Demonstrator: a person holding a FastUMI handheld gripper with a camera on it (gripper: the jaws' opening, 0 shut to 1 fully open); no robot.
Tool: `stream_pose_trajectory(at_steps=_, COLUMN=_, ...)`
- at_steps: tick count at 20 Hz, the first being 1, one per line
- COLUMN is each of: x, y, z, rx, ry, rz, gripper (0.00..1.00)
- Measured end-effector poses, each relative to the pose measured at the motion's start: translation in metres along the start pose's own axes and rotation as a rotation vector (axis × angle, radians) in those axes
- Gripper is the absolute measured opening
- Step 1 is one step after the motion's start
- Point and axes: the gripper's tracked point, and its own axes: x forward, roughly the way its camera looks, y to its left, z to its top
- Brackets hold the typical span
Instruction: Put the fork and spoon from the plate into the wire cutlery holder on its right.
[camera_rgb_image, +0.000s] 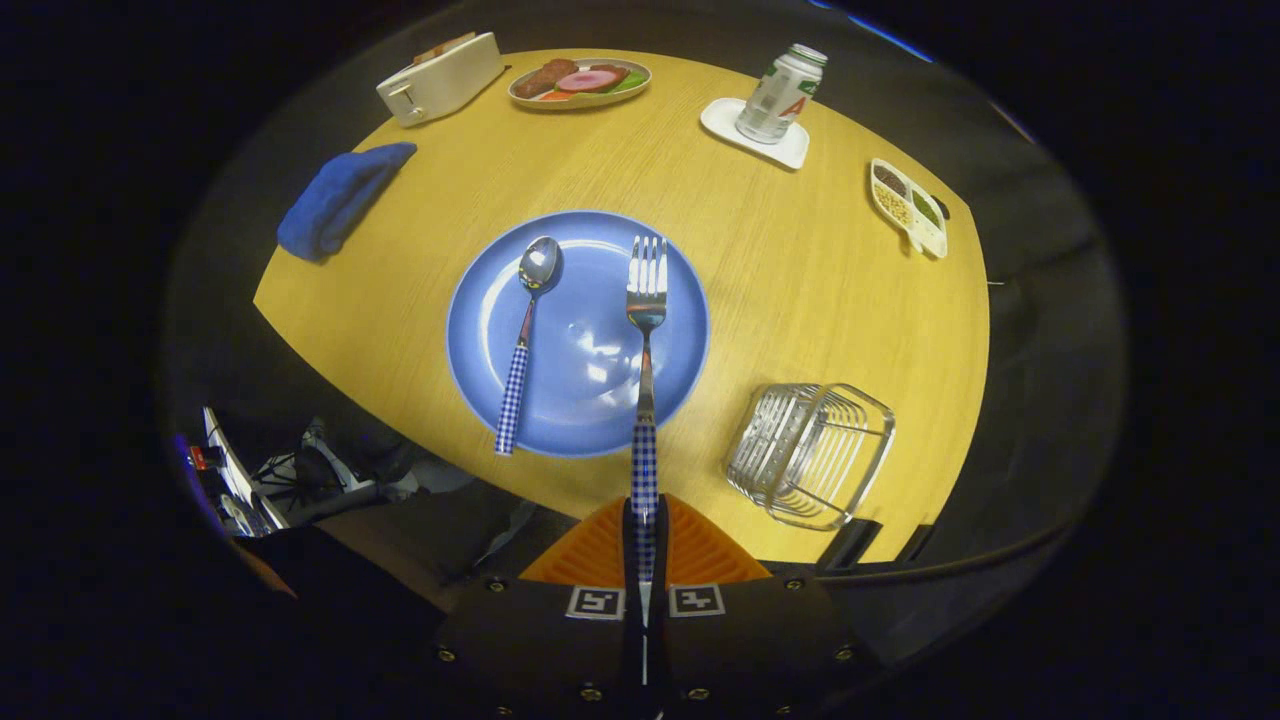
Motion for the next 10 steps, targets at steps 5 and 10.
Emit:
stream_pose_trajectory(at_steps=5, x=-0.042, y=-0.027, z=-0.051, rx=0.050, ry=0.101, rz=0.019, gripper=0.02)
stream_pose_trajectory(at_steps=10, x=-0.060, y=-0.060, z=-0.083, rx=0.049, ry=0.217, rz=-0.016, gripper=0.02)
